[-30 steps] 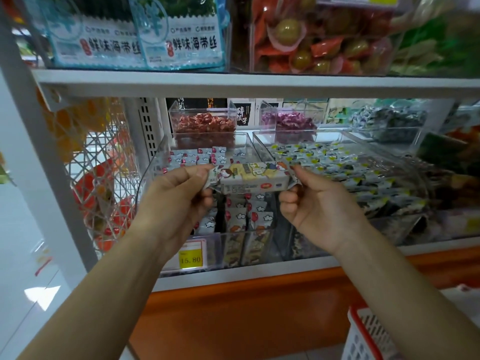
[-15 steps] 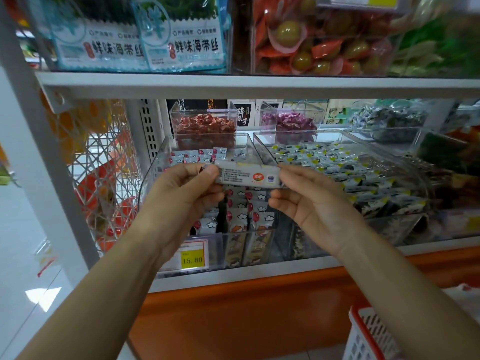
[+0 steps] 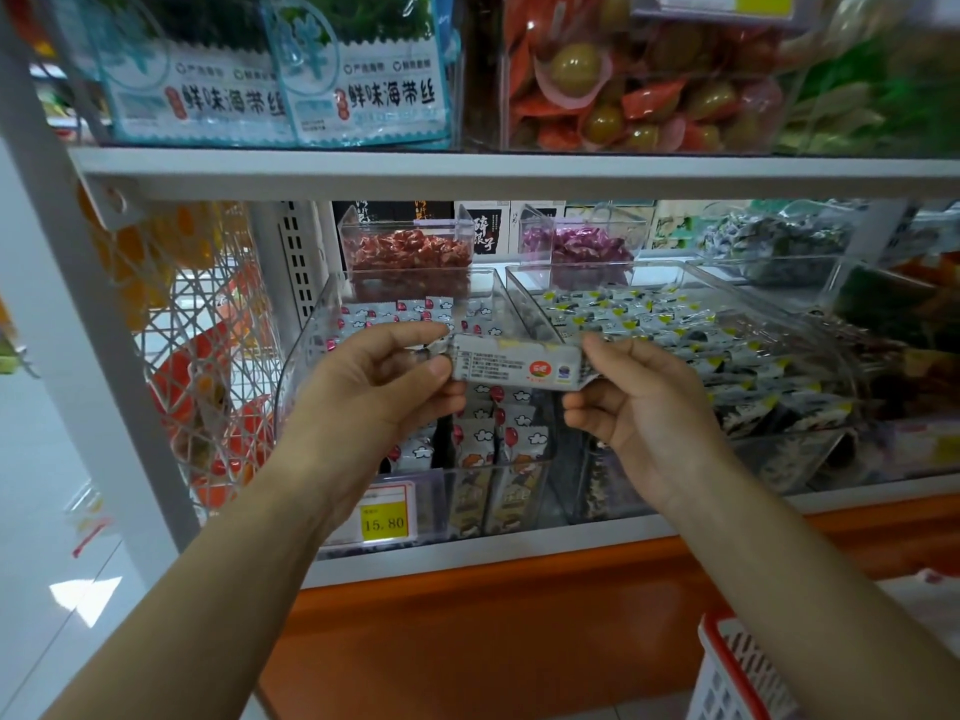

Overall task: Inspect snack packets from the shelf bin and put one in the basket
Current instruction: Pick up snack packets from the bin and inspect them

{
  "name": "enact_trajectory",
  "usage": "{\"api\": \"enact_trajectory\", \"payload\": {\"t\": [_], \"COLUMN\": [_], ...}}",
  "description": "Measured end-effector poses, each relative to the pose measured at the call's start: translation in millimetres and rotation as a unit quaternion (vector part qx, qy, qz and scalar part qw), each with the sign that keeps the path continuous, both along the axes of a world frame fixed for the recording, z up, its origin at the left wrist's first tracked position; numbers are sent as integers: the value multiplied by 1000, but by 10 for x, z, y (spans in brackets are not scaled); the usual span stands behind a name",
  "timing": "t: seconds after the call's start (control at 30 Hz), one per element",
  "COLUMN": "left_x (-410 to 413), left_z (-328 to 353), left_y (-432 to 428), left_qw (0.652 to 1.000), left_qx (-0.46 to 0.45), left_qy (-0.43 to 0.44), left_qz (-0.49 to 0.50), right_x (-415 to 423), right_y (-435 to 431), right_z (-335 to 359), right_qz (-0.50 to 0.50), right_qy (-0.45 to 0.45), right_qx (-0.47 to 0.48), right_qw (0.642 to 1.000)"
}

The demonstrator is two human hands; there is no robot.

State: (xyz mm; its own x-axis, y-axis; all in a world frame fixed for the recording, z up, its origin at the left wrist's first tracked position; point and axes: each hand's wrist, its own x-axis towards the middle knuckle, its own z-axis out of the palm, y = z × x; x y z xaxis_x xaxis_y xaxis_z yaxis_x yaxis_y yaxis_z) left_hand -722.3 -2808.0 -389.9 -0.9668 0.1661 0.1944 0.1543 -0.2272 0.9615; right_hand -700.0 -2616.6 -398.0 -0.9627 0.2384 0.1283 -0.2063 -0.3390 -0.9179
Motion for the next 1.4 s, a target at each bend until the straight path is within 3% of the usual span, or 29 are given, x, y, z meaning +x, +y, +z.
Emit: {"api": "enact_trajectory", "payload": {"t": [0.53, 0.6, 0.77, 0.9, 1.17, 1.4], "left_x": [55, 46, 34, 41, 60, 26], "left_z": [37, 53, 87, 50, 75, 48], "left_y": [9, 4, -12, -14, -42, -19], "left_qw": [995, 992, 985, 992, 999, 999], "left_qx": [67, 93, 97, 41, -9, -9], "left_qy": [-65, -86, -140, -118, -9, 13], "left_qz": [29, 19, -19, -31, -45, -44], "right_x": [-28, -34, -14, 3, -2, -17], "right_y": [-13, 4, 40, 11, 9, 46], "right_z": [-32, -49, -55, -47, -50, -48], "right_qz": [6, -10, -78, -78, -35, 1], "right_qy": [40, 61, 129, 157, 104, 84], "right_qx": [-13, 15, 199, 251, 246, 149], "right_qw": [999, 998, 968, 952, 963, 985]}}
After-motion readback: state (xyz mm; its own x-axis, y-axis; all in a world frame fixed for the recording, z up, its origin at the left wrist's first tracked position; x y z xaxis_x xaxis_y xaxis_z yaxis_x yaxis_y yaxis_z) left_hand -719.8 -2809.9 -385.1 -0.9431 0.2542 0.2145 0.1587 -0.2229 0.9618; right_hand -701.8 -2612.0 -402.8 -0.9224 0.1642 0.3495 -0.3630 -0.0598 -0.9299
